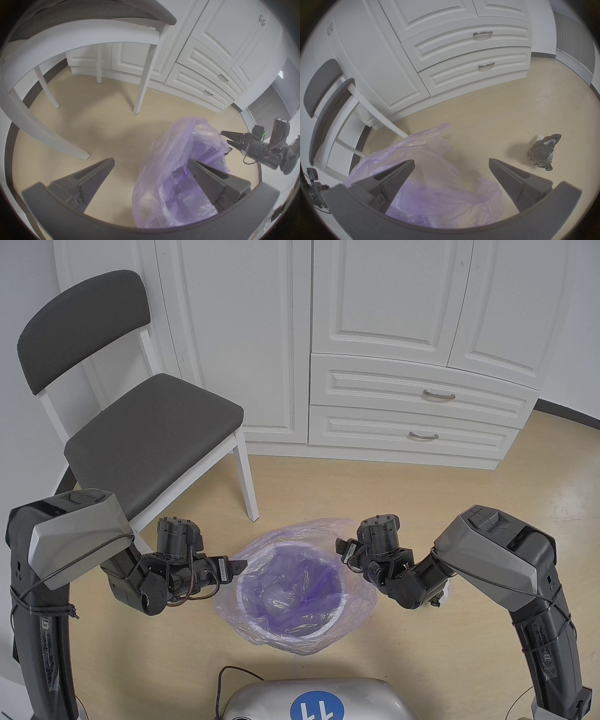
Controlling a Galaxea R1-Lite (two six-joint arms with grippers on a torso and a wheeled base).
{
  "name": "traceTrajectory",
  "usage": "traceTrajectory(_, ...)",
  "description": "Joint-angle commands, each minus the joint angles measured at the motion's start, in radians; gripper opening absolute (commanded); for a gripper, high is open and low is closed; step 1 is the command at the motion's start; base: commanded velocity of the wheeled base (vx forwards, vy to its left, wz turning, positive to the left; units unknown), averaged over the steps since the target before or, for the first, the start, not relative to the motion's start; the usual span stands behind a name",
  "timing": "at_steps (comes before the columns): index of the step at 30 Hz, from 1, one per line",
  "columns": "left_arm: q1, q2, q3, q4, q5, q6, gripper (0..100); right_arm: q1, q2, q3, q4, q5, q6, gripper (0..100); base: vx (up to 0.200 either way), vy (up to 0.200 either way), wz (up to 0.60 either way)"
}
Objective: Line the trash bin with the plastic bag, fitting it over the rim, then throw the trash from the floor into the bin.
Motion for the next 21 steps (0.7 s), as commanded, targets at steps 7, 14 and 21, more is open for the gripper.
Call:
traceTrajectory(7, -0.003, 0.069, -0.089, 0.001, 0.087, -0.052, 100, -0.024, 0.053, -0.005, -0.016, 0.003, -0.005, 100, 0.000, 0.000, 0.00)
traceTrajectory(14, 0.005, 0.112, -0.132, 0.003, 0.088, -0.063, 100, -0.026, 0.062, -0.005, -0.014, 0.020, -0.005, 100, 0.000, 0.000, 0.00)
traceTrajectory(21, 0.014, 0.158, -0.194, 0.049, 0.104, -0.092, 100, -0.027, 0.076, -0.017, -0.013, 0.029, -0.005, 100, 0.000, 0.000, 0.00)
